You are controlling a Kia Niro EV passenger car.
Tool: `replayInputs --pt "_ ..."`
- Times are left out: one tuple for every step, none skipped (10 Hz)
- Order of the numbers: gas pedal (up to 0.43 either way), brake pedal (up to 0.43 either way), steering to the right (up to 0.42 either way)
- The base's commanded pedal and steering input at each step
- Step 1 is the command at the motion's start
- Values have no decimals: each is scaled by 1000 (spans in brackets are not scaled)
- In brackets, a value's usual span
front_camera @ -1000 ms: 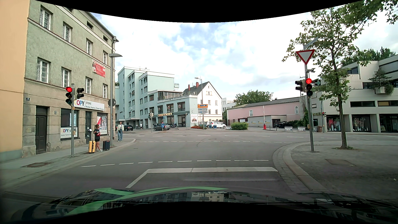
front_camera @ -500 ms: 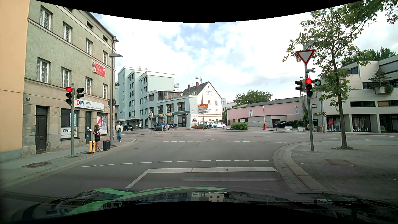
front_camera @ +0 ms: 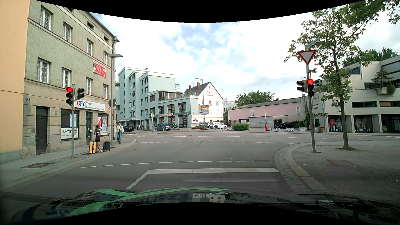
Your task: Follow the waypoints while adhering to traffic rules and regulations
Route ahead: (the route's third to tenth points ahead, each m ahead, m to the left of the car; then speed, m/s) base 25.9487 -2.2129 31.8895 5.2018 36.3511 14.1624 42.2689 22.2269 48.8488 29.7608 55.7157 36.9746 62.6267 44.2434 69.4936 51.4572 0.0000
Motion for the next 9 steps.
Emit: replayInputs --pt "0 409 7" --pt "0 457 7" --pt "0 476 7" --pt "0 488 7" --pt "0 494 7" --pt "0 506 7" --pt "0 506 7" --pt "0 506 7" --pt "0 500 7"
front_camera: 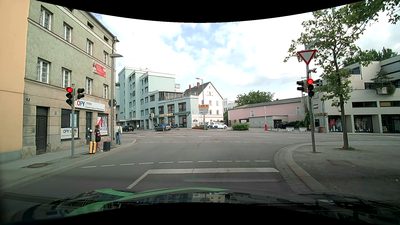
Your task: Follow the waypoints while adhering to traffic rules and regulations
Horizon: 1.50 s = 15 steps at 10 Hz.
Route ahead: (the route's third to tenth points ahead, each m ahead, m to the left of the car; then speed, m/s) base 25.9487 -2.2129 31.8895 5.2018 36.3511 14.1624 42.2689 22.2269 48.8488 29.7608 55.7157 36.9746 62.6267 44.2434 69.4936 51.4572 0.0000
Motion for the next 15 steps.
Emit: replayInputs --pt "0 488 7" --pt "0 482 7" --pt "0 482 7" --pt "0 482 7" --pt "0 482 7" --pt "0 482 7" --pt "0 488 7" --pt "0 488 7" --pt "0 488 7" --pt "0 488 7" --pt "0 482 7" --pt "0 482 7" --pt "0 482 7" --pt "0 482 7" --pt "0 482 7"
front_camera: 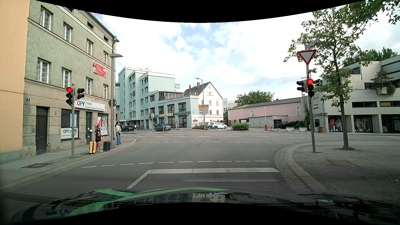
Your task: Follow the waypoints while adhering to traffic rules and regulations
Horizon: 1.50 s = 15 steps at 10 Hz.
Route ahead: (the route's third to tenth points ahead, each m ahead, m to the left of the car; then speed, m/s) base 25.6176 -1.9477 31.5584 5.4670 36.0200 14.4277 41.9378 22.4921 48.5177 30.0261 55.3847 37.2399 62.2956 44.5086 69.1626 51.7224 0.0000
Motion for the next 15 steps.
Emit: replayInputs --pt "0 482 8" --pt "0 482 8" --pt "0 482 7" --pt "0 482 8" --pt "0 482 7" --pt "0 482 8" --pt "0 482 8" --pt "0 476 8" --pt "0 476 8" --pt "0 470 7" --pt "0 470 8" --pt "0 476 8" --pt "0 476 8" --pt "0 476 8" --pt "0 470 8"
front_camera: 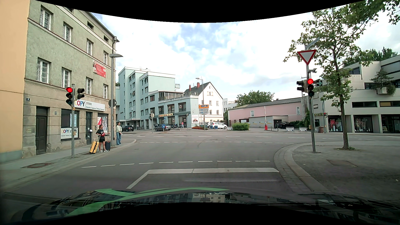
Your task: Follow the waypoints while adhering to traffic rules and regulations
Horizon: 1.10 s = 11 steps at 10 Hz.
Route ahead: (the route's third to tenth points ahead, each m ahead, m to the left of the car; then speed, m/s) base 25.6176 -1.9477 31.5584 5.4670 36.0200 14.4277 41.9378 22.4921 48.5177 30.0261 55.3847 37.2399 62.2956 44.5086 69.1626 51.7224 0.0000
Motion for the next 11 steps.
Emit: replayInputs --pt "0 476 8" --pt "0 476 8" --pt "0 476 8" --pt "0 470 8" --pt "0 476 7" --pt "0 470 8" --pt "0 476 8" --pt "0 470 8" --pt "0 470 8" --pt "0 470 8" --pt "0 470 8"
